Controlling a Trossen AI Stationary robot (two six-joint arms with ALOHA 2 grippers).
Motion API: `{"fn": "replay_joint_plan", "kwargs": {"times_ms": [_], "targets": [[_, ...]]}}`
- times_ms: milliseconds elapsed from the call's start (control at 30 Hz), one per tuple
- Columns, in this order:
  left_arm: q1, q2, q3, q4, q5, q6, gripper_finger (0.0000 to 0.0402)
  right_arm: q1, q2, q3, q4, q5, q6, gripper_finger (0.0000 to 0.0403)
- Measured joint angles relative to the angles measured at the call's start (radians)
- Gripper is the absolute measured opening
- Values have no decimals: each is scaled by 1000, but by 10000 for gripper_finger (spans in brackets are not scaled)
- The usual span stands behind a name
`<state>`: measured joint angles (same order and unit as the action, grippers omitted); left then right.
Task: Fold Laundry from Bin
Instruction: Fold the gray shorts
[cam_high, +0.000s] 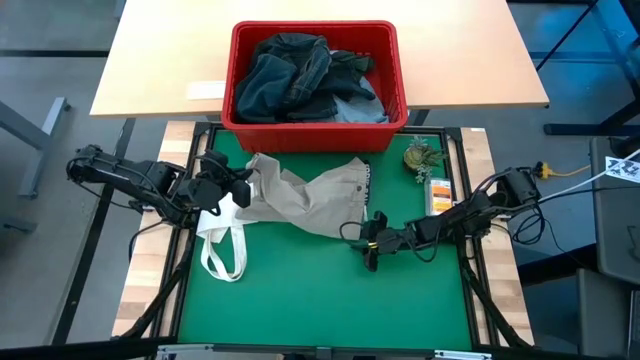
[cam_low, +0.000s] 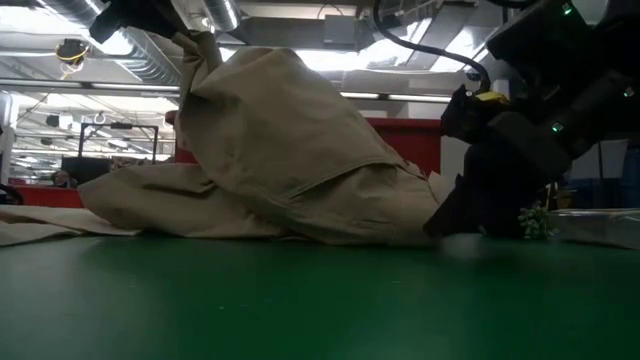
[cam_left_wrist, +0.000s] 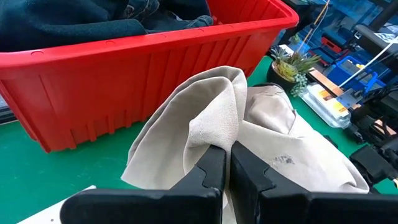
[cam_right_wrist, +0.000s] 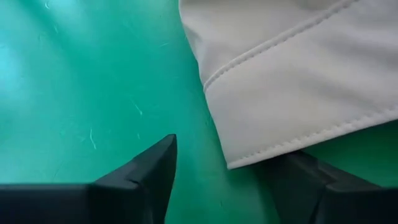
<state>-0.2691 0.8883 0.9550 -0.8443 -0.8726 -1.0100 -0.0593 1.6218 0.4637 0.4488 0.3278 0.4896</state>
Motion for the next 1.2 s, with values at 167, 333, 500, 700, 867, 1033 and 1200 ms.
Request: {"fn": "replay_joint_plan", "kwargs": {"times_ms": [167, 333, 500, 700, 867, 1033, 1200], "targets": [[0, 0, 0, 0, 1, 0, 7, 0, 0, 0, -1, 29, 0, 112], [0, 0, 0, 2, 59, -1, 7, 0, -12, 0, 0, 12, -5, 12], [0, -16, 0, 41, 132, -3, 7, 0, -137, 21, -28, -48, -16, 23], [0, -76, 0, 94, 263, -5, 7, 0, -418, 96, -273, -94, -95, 11], [0, -139, 0, 96, 469, -87, 7, 0, -650, 228, -618, -95, -93, 6], [-16, -147, 0, 96, 688, -181, 7, 0, -793, 333, -843, -209, 13, 9], [-76, -70, 0, 97, 726, -287, 7, 1, -843, 344, -946, -343, 114, 4]]}}
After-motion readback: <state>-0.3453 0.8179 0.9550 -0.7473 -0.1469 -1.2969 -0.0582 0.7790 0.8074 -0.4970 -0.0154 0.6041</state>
